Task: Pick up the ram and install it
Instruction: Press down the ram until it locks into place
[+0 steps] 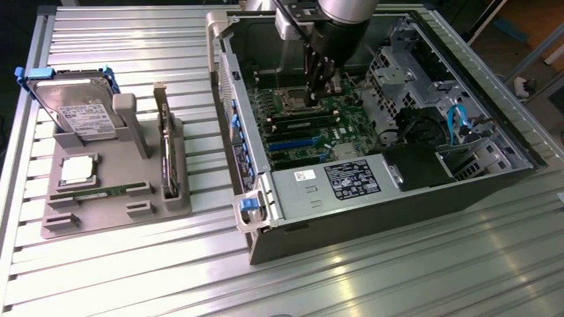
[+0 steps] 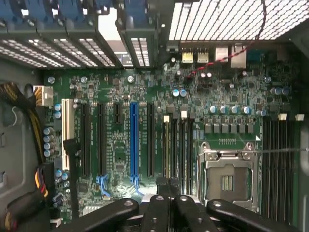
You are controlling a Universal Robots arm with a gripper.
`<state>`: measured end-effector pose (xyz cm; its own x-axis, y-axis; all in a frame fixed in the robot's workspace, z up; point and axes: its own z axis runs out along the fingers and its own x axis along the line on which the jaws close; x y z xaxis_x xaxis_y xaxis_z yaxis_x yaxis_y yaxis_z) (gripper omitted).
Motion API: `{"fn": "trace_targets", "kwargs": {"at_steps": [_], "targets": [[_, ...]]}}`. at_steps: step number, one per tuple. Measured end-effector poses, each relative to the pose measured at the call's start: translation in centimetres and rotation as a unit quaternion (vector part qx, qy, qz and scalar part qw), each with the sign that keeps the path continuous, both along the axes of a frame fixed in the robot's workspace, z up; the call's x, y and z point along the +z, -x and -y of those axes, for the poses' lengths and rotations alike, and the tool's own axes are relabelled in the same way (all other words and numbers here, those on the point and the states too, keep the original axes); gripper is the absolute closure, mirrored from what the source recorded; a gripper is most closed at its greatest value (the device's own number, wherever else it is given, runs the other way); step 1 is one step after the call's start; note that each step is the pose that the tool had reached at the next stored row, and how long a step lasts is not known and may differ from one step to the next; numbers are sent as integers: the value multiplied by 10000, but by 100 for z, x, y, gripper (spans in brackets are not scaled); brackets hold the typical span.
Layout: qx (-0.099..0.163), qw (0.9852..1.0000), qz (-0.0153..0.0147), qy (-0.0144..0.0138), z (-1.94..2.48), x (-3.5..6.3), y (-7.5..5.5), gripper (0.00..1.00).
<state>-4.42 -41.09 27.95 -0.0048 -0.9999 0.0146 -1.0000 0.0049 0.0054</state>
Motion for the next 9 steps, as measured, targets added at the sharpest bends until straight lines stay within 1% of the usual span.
{"fn": "trace_targets", "kwargs": {"at_steps": [5, 9], "targets": [[0, 10000, 0, 0, 0, 0, -127, 89], [0, 10000, -1, 2, -1, 8, -128, 89]]}}
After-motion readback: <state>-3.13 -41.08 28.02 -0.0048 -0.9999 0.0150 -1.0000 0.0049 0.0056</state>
